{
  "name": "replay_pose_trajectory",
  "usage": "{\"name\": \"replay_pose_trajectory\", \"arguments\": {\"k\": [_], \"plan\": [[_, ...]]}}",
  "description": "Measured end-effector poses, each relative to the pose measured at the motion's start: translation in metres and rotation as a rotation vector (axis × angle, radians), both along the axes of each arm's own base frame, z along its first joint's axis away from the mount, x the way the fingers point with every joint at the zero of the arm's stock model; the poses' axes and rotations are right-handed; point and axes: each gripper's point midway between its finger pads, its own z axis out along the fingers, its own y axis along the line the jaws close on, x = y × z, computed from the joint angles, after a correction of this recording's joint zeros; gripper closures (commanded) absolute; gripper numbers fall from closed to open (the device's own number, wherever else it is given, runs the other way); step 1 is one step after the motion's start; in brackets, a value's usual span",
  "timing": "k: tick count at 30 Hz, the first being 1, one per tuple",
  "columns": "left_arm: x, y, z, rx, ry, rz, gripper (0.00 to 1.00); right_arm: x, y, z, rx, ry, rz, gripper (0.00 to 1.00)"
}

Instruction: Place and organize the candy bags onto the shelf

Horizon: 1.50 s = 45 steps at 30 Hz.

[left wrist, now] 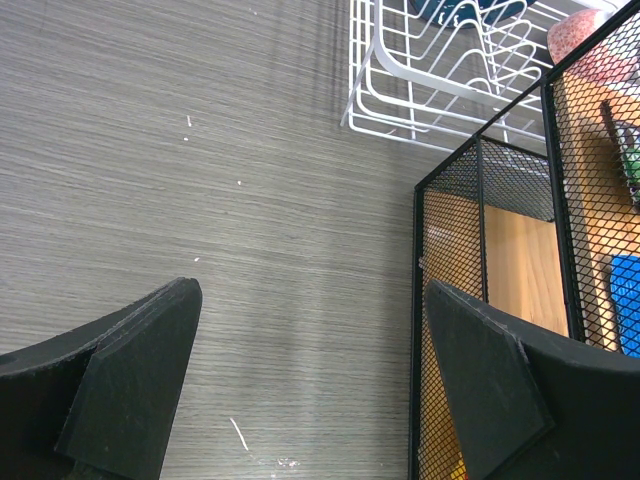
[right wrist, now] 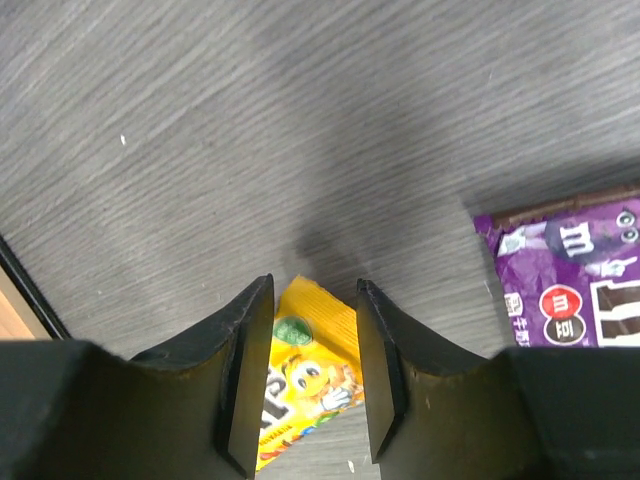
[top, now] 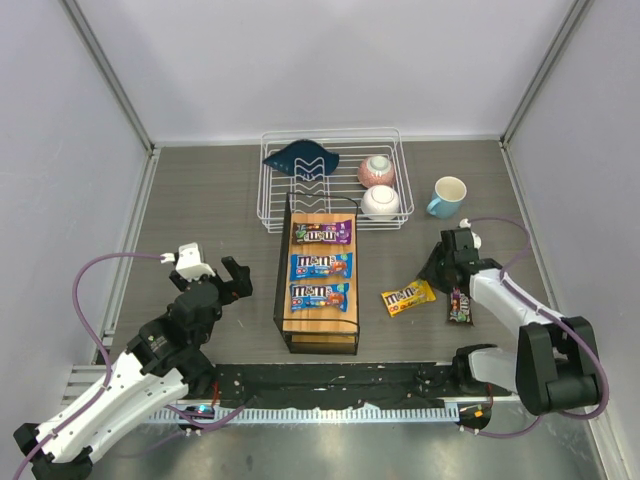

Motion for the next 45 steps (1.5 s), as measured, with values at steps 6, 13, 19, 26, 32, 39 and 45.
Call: {"name": "replay_pose_trajectory", "arguments": {"k": [6,13,19,26,32,39,45], "plan": [[0.0,0.0,0.0,0.0,0.0,0.0,0.01,-0.015,0.002,0.001,0.025,0.005,0.004,0.57],[0.0,0.0,0.0,0.001,0.001,-0.001,0.0,-0.029,0.008,-0.003,0.066,0.025,0.016,0.58],[0.0,0.0,0.0,0.001,0.002,-0.001,0.0,-0.037,0.014,-0.001,0.102,0.024,0.027,0.58],[0.0,0.0,0.0,0.001,0.002,-0.001,0.0,-0.045,0.022,0.006,0.158,0.0,0.035,0.58],[0.0,-0.001,-0.001,0.003,0.004,-0.002,0.0,-0.055,0.029,0.007,0.204,0.015,0.047,0.57],[0.0,-0.001,-0.001,0.002,0.003,-0.002,0.0,-0.064,0.038,0.008,0.263,0.026,0.067,0.57],[0.0,-0.001,-0.001,0.002,0.004,-0.005,0.01,-0.073,0.051,0.004,0.333,0.05,0.098,0.5]]}}
